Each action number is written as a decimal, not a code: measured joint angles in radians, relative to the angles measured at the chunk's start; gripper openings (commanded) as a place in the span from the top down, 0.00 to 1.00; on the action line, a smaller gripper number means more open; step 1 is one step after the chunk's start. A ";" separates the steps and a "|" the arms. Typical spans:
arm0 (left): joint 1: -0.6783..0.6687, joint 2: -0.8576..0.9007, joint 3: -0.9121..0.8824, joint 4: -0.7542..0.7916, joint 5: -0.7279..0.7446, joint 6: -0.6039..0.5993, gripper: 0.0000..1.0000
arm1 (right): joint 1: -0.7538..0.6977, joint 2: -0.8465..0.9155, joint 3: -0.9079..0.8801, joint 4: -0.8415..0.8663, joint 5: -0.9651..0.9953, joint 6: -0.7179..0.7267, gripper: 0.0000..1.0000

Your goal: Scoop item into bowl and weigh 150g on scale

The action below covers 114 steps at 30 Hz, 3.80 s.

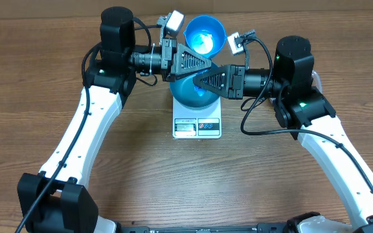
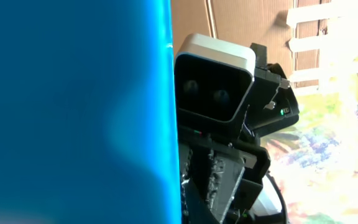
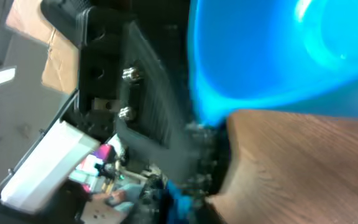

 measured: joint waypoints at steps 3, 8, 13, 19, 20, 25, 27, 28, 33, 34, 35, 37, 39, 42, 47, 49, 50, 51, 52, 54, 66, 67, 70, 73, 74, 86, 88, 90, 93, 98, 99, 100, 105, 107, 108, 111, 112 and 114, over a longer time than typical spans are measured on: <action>0.000 0.000 0.000 0.005 0.001 0.026 0.89 | 0.000 0.000 0.000 -0.005 0.010 -0.001 0.96; 0.000 0.000 0.000 0.002 0.000 0.069 0.31 | 0.000 0.000 0.000 -0.005 0.042 -0.004 0.96; 0.000 0.000 0.000 0.001 -0.001 0.132 0.11 | -0.002 0.000 0.000 -0.005 0.066 -0.022 0.96; 0.024 0.000 0.000 -0.021 -0.001 0.232 0.17 | -0.092 0.000 0.000 -0.067 0.077 -0.041 0.96; 0.031 0.000 0.002 -0.064 -0.006 0.271 0.22 | -0.126 0.000 0.001 -0.118 0.082 -0.066 0.96; 0.037 0.000 0.004 -0.398 -0.146 0.482 0.96 | -0.245 0.002 0.006 -0.434 0.159 -0.243 0.96; 0.037 0.000 0.007 -0.536 -0.244 0.564 0.96 | -0.272 0.001 0.006 -0.592 0.236 -0.340 0.96; 0.037 0.000 0.004 -0.612 -0.304 0.605 0.96 | -0.286 0.003 0.005 -0.661 0.296 -0.392 0.96; 0.037 0.000 0.001 -0.761 -0.493 0.771 0.96 | -0.313 0.003 0.005 -0.778 0.487 -0.543 0.96; 0.037 0.000 0.001 -0.775 -0.526 0.787 0.96 | -0.313 0.003 0.006 -0.800 0.517 -0.577 0.96; 0.037 0.000 0.001 -0.785 -0.557 0.804 0.96 | -0.314 0.003 0.006 -0.817 0.543 -0.605 0.96; 0.037 0.000 0.001 -0.810 -0.618 0.830 0.96 | -0.313 0.003 0.014 -0.853 0.602 -0.647 0.97; 0.037 0.000 0.002 -0.843 -0.675 0.859 0.96 | -0.313 0.004 0.048 -0.914 0.686 -0.671 0.97; 0.025 -0.002 0.006 -0.912 -0.792 0.899 0.96 | -0.313 0.006 0.144 -1.019 0.828 -0.687 0.97; -0.069 -0.022 0.052 -0.996 -1.043 0.948 0.96 | -0.313 0.031 0.322 -1.195 1.047 -0.698 0.97; -0.109 -0.027 0.058 -1.008 -1.089 0.957 0.96 | -0.314 0.055 0.335 -1.200 1.112 -0.696 0.96; -0.140 -0.026 0.060 -1.031 -1.118 0.958 0.96 | -0.313 0.065 0.335 -1.202 1.122 -0.695 0.96; -0.154 -0.026 0.060 -1.039 -1.127 0.954 0.96 | -0.313 0.087 0.335 -1.196 1.140 -0.687 0.97; -0.173 -0.026 0.060 -1.048 -1.142 0.950 0.96 | -0.313 0.096 0.335 -1.192 1.147 -0.684 0.96; -0.203 -0.026 0.051 -1.038 -1.170 0.949 0.96 | -0.313 0.109 0.334 -1.173 1.160 -0.673 0.96; -0.400 0.035 -0.130 -0.723 -1.307 0.953 0.96 | -0.313 0.162 0.332 -1.140 1.176 -0.648 0.96; -0.410 0.058 -0.130 -0.693 -1.312 0.950 0.96 | -0.313 0.162 0.332 -1.141 1.176 -0.647 0.96; -0.438 0.145 -0.132 -0.612 -1.342 0.927 0.96 | -0.314 0.162 0.332 -1.140 1.176 -0.647 0.96; -0.443 0.189 -0.132 -0.589 -1.364 0.908 0.96 | -0.313 0.162 0.332 -1.140 1.176 -0.647 0.96; -0.443 0.195 -0.135 -0.584 -1.368 0.905 0.96 | -0.313 0.162 0.332 -1.141 1.176 -0.647 0.96; -0.443 0.195 -0.140 -0.537 -1.384 0.851 0.96 | -0.313 0.162 0.332 -1.136 1.176 -0.645 0.96; -0.443 0.195 -0.143 -0.533 -1.396 0.851 0.96 | -0.313 0.162 0.332 -1.134 1.176 -0.644 0.96; -0.443 0.199 -0.151 -0.521 -1.410 0.851 0.96 | -0.313 0.162 0.332 -1.134 1.176 -0.644 0.96; -0.443 0.210 -0.187 -0.479 -1.420 0.848 0.96 | -0.313 0.162 0.332 -1.134 1.176 -0.645 0.96; -0.443 0.216 -0.206 -0.460 -1.423 0.844 0.96 | -0.313 0.162 0.332 -1.134 1.176 -0.645 0.96; -0.443 0.216 -0.206 -0.460 -1.423 0.844 0.96 | -0.313 0.162 0.332 -1.133 1.176 -0.644 0.96; -0.443 0.216 -0.207 -0.460 -1.423 0.844 0.96 | -0.313 0.162 0.332 -1.133 1.176 -0.645 0.96; -0.443 0.216 -0.208 -0.457 -1.424 0.826 0.96 | -0.313 0.162 0.332 -1.133 1.176 -0.645 0.96; -0.443 0.216 -0.208 -0.457 -1.424 0.825 0.96 | -0.313 0.162 0.332 -1.133 1.176 -0.645 0.96; -0.443 0.216 -0.208 -0.457 -1.424 0.825 0.96 | -0.313 0.162 0.332 -1.133 1.176 -0.645 0.96; -0.443 0.216 -0.210 -0.457 -1.424 0.825 0.96 | -0.313 0.162 0.332 -1.132 1.176 -0.645 0.96; -0.443 0.216 -0.211 -0.457 -1.424 0.825 0.96 | -0.313 0.162 0.332 -1.132 1.176 -0.645 0.96; -0.443 0.216 -0.214 -0.457 -1.424 0.825 0.96 | -0.313 0.162 0.332 -1.132 1.176 -0.645 0.96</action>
